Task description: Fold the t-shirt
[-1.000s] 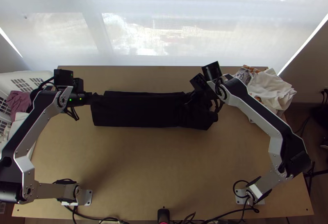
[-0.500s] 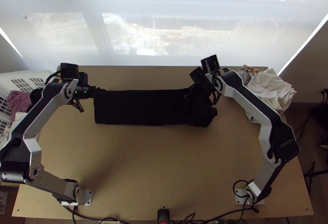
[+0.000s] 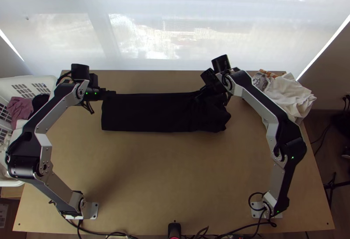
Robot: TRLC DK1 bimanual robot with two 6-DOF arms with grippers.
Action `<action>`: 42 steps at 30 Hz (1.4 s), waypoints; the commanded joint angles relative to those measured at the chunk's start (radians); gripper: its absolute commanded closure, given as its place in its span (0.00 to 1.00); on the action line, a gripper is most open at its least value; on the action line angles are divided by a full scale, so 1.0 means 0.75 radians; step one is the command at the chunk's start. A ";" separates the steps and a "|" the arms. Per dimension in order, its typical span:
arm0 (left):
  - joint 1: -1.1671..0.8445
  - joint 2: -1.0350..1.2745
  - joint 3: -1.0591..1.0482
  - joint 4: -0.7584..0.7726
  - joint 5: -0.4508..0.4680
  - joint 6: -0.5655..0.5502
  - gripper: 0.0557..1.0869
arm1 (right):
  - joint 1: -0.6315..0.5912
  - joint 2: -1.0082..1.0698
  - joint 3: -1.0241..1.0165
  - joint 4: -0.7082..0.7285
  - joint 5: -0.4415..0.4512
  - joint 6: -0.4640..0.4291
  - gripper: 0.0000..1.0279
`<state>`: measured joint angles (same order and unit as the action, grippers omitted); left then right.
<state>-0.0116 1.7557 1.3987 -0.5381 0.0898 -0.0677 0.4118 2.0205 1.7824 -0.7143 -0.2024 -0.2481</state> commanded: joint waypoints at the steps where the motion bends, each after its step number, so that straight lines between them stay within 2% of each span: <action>1: -0.001 0.105 0.076 0.012 -0.001 0.006 0.97 | -0.015 0.090 0.094 -0.017 0.002 -0.009 0.97; 15: -0.009 0.230 0.127 0.038 0.001 0.004 0.97 | -0.034 0.202 0.176 -0.040 0.002 -0.015 0.97; 30: -0.027 0.322 0.142 0.065 0.001 -0.008 0.97 | -0.040 0.253 0.139 -0.044 0.000 -0.007 0.97; 31: -0.038 0.330 0.142 0.073 0.001 -0.012 0.96 | -0.038 0.255 0.133 -0.044 0.000 -0.003 0.93; 32: -0.046 0.340 0.139 0.073 -0.001 -0.016 0.85 | -0.038 0.253 0.127 -0.042 0.000 0.000 0.80; 35: -0.062 0.330 0.125 0.063 -0.001 -0.039 0.56 | -0.036 0.243 0.123 -0.044 0.000 0.006 0.36; 36: -0.064 0.316 0.123 0.053 -0.001 -0.047 0.48 | -0.036 0.237 0.127 -0.044 0.000 0.008 0.12; 37: -0.064 0.297 0.123 0.040 -0.001 -0.049 0.44 | -0.036 0.227 0.127 -0.044 0.000 0.016 0.04; 42: -0.058 0.150 0.094 -0.056 -0.001 -0.067 0.28 | -0.036 0.139 0.135 -0.044 -0.002 0.030 0.04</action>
<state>-0.0517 1.9598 1.4883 -0.5144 0.0868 -0.0982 0.3836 2.1826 1.8801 -0.7475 -0.2008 -0.2398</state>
